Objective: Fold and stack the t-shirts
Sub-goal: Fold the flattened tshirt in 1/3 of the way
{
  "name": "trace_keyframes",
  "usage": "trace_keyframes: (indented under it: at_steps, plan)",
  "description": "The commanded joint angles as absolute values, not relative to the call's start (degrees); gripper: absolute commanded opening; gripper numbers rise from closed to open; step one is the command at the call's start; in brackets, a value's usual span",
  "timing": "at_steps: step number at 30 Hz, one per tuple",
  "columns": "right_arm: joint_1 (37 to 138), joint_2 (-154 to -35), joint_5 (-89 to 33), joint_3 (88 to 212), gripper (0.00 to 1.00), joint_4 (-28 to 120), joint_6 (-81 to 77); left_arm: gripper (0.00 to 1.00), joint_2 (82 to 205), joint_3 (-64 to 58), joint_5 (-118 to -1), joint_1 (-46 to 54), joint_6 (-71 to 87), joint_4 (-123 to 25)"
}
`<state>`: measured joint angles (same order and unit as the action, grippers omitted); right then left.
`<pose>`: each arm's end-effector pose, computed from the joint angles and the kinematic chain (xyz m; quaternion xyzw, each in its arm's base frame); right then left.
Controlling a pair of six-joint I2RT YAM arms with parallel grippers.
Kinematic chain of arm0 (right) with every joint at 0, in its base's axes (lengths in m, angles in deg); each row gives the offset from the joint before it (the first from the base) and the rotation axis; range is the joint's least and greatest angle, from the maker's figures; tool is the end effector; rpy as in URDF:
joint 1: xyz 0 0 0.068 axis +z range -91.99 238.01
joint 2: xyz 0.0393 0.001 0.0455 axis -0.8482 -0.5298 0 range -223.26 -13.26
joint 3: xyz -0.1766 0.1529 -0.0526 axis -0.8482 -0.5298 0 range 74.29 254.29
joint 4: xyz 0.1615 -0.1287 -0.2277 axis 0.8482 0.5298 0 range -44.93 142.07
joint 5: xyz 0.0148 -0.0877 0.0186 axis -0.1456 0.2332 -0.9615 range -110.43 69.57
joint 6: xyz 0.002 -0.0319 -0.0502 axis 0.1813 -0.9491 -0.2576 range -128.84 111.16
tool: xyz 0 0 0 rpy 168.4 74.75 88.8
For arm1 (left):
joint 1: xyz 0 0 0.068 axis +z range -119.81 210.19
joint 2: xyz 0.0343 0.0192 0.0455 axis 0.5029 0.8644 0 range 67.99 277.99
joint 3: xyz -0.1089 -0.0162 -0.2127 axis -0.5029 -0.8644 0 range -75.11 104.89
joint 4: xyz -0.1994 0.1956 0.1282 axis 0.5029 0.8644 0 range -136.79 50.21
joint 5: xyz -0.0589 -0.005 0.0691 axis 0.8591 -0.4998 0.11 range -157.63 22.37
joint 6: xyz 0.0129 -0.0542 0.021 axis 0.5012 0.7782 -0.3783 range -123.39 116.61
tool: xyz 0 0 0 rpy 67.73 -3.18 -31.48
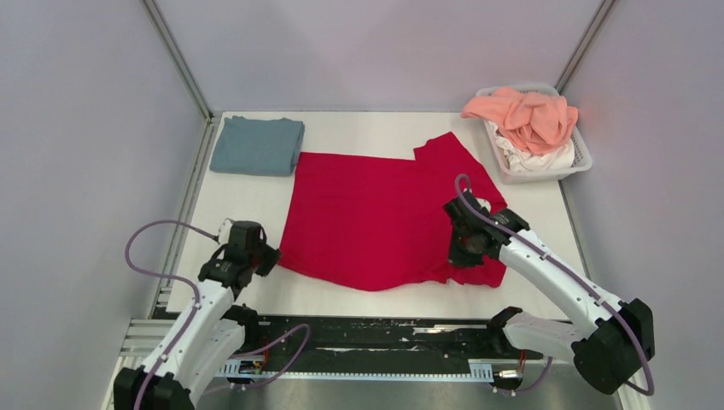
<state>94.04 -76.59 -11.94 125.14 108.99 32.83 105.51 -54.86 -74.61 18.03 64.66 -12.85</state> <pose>0.2012 0.1383 0.1999 0.0575 0.9886 0.0168 0.1381 0.2060 -0.0390 0.1320 -0.4591 0.8222 -0.1696 0.2905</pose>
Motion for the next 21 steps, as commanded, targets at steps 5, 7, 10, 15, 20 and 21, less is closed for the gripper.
trace_keyframes:
  at_steps: [5,7,10,15,20,21]
  plan:
    - [81.37,-79.34,-9.74,128.38,0.01,92.04,22.3,0.0,123.99,-41.82,-80.84,18.52,62.33,-27.87]
    - [79.22,-81.18,-10.66,128.73,0.01,89.23,21.29,0.0,127.2,-39.99,-82.25,18.58,62.49,-28.69]
    - [76.02,-84.11,-12.66,128.99,0.02,85.06,19.91,0.0,131.87,-37.55,-83.74,18.8,61.98,-31.01]
    - [72.59,-90.63,-14.96,131.89,0.06,80.99,16.99,0.0,138.82,-33.67,-85.27,19.54,60.94,-31.81]
    - [70.58,-99.29,-16.13,135.92,0.11,79.35,14.08,0.0,147.44,-29.3,-81.46,20.79,58.66,-33.93]
    - [70.02,-101.36,-16.05,136.81,0.13,78.79,13.64,0.04,148.67,-27.43,-81.05,20.89,58.35,-33.46]
